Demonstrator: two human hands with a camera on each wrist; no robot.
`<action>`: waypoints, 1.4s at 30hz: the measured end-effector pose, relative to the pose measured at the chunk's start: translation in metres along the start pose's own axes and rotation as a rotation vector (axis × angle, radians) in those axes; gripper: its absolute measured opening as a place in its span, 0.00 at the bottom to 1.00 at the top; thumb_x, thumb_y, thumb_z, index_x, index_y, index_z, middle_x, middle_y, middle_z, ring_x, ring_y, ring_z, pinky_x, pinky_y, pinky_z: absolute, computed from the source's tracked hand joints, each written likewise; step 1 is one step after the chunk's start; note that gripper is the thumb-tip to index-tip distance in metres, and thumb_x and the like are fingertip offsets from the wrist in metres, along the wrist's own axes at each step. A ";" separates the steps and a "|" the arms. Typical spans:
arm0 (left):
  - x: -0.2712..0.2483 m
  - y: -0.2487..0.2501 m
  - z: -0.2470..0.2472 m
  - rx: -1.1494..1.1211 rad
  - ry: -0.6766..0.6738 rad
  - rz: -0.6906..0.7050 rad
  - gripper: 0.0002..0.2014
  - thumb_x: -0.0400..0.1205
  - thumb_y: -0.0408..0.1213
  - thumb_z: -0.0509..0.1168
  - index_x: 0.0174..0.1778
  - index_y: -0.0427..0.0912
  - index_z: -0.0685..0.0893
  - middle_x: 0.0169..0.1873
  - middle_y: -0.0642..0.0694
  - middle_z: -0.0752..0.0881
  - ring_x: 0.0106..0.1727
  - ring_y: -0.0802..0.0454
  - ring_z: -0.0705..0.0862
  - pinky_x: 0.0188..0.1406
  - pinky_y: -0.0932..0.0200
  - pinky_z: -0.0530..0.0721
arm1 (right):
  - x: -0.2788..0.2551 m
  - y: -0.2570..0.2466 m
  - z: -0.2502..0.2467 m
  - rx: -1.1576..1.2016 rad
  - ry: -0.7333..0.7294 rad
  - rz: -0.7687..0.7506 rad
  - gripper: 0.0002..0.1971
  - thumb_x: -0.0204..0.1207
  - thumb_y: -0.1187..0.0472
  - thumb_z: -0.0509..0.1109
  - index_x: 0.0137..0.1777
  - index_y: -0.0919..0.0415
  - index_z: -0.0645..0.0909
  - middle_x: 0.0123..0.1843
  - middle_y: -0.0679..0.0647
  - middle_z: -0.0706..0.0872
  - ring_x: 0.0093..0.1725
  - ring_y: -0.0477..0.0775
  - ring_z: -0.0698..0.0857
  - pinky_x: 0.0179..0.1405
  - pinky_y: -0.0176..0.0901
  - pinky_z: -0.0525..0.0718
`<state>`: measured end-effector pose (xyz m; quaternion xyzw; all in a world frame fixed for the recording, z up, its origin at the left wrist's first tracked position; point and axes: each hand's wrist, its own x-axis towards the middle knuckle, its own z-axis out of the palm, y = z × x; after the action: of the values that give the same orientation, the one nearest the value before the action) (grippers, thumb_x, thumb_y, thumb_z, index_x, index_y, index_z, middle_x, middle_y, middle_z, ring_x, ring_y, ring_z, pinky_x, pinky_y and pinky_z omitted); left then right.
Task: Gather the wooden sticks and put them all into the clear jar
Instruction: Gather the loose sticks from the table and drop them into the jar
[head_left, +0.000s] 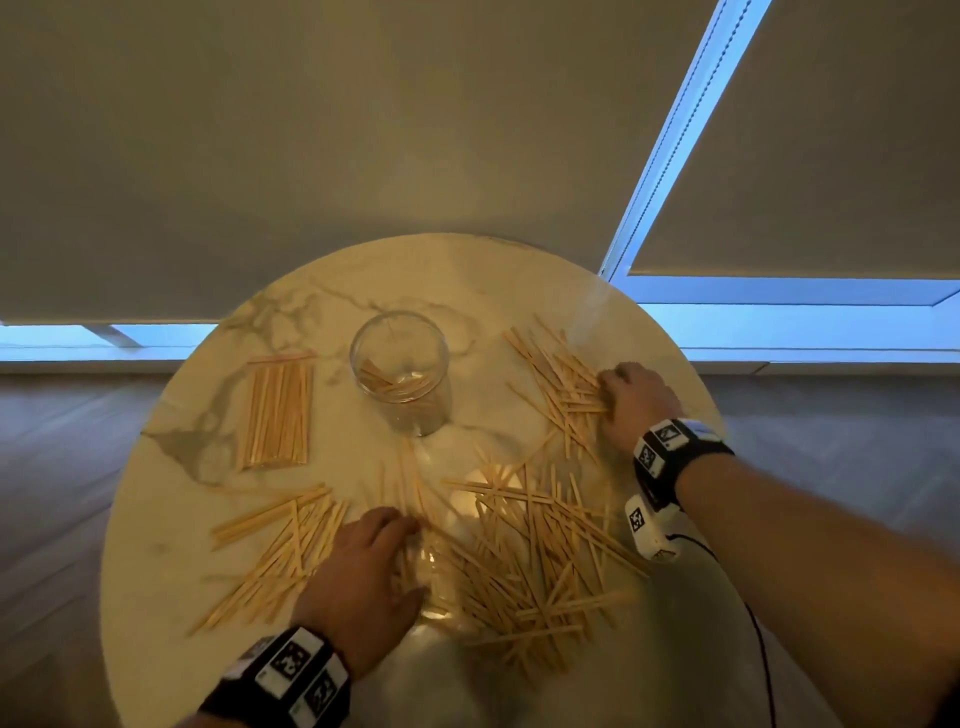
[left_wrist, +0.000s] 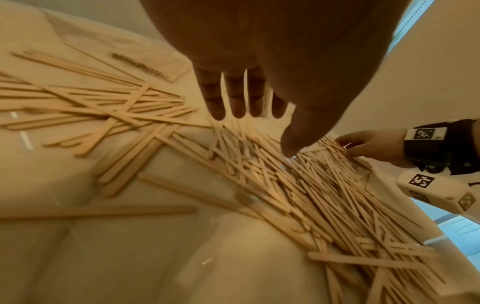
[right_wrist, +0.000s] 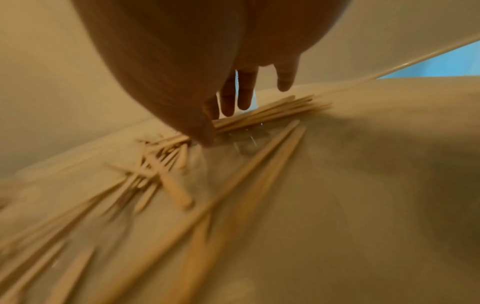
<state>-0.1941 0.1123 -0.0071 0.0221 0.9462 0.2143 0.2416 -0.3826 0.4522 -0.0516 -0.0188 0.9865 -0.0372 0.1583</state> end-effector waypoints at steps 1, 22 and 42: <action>-0.002 0.002 0.002 -0.001 -0.005 -0.002 0.35 0.75 0.52 0.73 0.80 0.54 0.73 0.80 0.53 0.68 0.80 0.49 0.69 0.79 0.60 0.65 | -0.006 -0.001 0.004 0.023 0.027 -0.032 0.21 0.78 0.55 0.67 0.72 0.51 0.78 0.70 0.56 0.79 0.68 0.63 0.78 0.67 0.59 0.80; -0.003 -0.016 0.025 -0.169 0.050 -0.004 0.23 0.79 0.57 0.68 0.70 0.61 0.77 0.66 0.67 0.72 0.68 0.61 0.75 0.70 0.64 0.74 | -0.036 -0.064 -0.002 0.460 -0.020 0.219 0.20 0.85 0.39 0.57 0.70 0.49 0.71 0.54 0.53 0.87 0.49 0.62 0.88 0.49 0.54 0.86; -0.005 -0.015 0.029 0.142 -0.147 0.129 0.35 0.81 0.58 0.61 0.86 0.61 0.60 0.90 0.57 0.49 0.90 0.48 0.48 0.88 0.43 0.58 | -0.058 -0.128 0.013 0.371 0.017 0.147 0.19 0.84 0.64 0.54 0.73 0.52 0.68 0.51 0.55 0.73 0.49 0.59 0.78 0.44 0.51 0.80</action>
<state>-0.1749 0.1093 -0.0336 0.1155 0.9353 0.1596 0.2938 -0.3202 0.3267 -0.0355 0.0830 0.9628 -0.2066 0.1531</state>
